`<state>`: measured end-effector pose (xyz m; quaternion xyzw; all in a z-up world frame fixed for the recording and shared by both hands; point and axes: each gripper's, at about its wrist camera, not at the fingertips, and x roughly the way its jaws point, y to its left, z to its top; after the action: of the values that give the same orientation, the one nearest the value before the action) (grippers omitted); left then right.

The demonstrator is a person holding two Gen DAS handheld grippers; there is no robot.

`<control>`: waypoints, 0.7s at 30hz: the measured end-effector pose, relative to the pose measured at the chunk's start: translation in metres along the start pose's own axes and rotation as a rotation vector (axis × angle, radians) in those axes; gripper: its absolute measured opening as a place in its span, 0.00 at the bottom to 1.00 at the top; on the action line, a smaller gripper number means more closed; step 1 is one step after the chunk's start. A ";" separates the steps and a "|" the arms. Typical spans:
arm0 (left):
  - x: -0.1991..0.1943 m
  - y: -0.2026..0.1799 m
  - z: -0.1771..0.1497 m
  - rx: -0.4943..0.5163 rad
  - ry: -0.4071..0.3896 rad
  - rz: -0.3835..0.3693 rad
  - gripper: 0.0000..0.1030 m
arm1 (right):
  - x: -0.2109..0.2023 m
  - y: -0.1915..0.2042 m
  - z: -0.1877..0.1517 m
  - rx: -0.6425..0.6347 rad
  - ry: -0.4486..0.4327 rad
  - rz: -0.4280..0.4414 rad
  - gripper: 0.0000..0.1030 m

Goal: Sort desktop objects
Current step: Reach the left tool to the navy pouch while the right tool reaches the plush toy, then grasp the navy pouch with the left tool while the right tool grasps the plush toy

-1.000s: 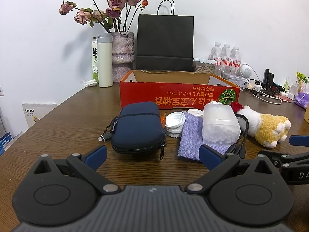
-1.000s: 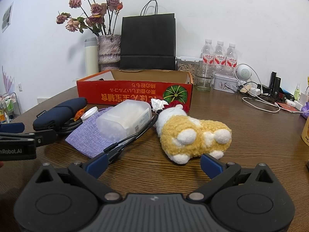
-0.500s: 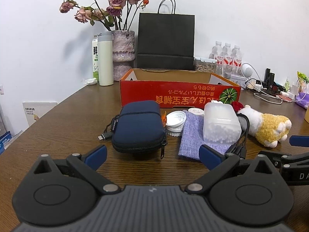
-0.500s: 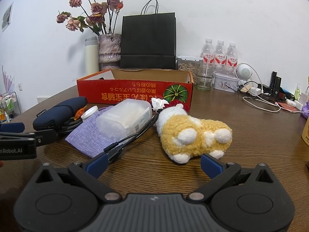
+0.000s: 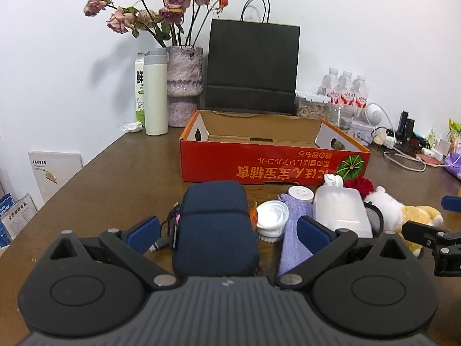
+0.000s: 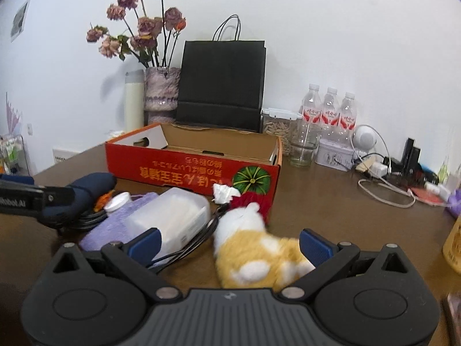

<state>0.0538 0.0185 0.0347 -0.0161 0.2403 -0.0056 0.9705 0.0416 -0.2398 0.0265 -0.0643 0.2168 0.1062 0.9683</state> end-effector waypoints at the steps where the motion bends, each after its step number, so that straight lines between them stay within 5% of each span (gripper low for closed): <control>1: 0.004 0.000 0.002 0.004 0.010 0.001 1.00 | 0.006 -0.003 0.002 -0.008 0.013 -0.001 0.99; 18: 0.059 0.014 0.017 -0.024 0.172 -0.026 1.00 | 0.059 -0.036 0.016 -0.103 0.231 0.082 0.97; 21: 0.066 0.013 0.018 -0.016 0.192 -0.028 0.89 | 0.065 -0.040 0.018 -0.120 0.265 0.113 0.92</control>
<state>0.1203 0.0305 0.0199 -0.0264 0.3322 -0.0187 0.9427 0.1157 -0.2642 0.0181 -0.1231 0.3393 0.1638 0.9181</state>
